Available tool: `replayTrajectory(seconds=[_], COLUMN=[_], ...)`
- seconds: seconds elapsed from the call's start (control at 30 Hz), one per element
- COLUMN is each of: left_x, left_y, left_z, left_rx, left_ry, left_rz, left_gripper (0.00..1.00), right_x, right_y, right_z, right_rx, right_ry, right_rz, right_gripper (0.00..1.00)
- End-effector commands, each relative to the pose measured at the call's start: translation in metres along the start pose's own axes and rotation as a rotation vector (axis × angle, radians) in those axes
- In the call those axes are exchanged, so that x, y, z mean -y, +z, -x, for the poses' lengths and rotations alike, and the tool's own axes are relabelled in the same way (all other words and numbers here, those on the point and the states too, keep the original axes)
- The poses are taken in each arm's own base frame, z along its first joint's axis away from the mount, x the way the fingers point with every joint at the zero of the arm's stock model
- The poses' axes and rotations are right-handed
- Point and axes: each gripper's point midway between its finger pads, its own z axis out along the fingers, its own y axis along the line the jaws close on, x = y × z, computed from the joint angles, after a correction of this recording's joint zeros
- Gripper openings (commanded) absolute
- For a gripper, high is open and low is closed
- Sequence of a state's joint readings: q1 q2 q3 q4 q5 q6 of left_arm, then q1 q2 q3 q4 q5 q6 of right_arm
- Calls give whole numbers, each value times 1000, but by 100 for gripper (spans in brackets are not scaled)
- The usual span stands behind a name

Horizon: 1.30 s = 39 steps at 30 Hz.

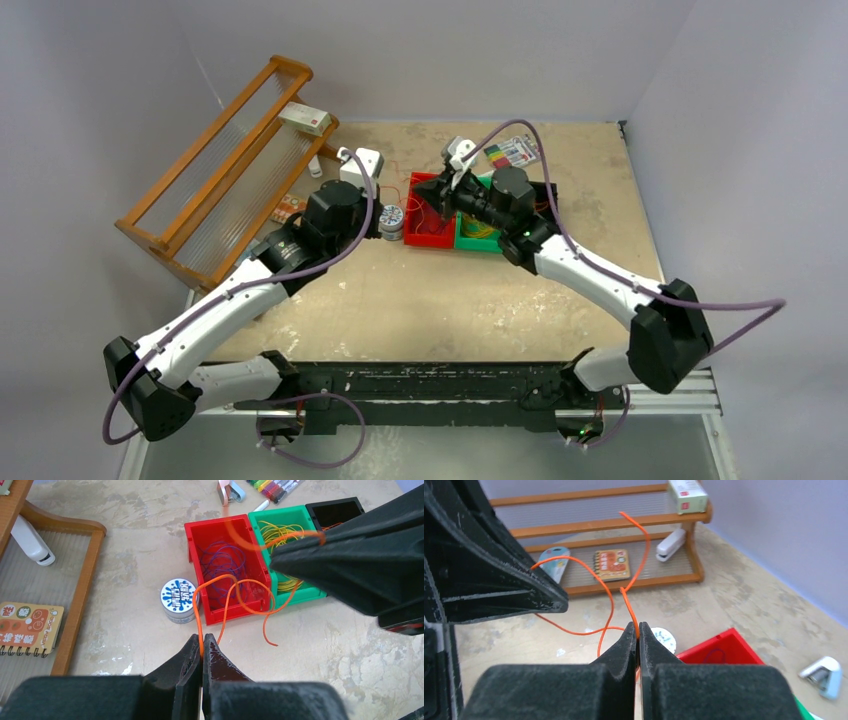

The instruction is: Untangle the cables

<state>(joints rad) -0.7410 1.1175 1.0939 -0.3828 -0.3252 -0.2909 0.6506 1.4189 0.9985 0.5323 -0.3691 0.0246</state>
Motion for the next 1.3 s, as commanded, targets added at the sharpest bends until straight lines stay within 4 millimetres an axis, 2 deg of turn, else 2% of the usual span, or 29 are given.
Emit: replayTrajectory(seconds=[0.0,0.13,0.37,0.47,0.83,1.07,1.27], left_x=[2,1,8,12,3,-1,-16], left_y=[-7,-6,-6,-6,-2,10,17], left_z=[20,19,22,21,12,-1,-14], left_rx=[71,71,90,87,83,53,62], left_ry=[-5,-10,-32,-40,-54,-61,-131], left_rz=[-11,-6,-44,-66,-14,25,114], left_gripper=[0,2,32,36,40,40,40], right_x=[19,31,43,50,91,104,115], right_y=[-24,-46,-64,-70,-119,-141,-161], right_z=[50,71,85,89,105,111,117], right_rx=[96,132,132,134,146,150,170], right_ry=[-49,-68,-87,-77,-65,-55,-21], right_rz=[-164,-268,-369,-419,-730,-789,-795], right_gripper=[0,0,0,0,0,0,0])
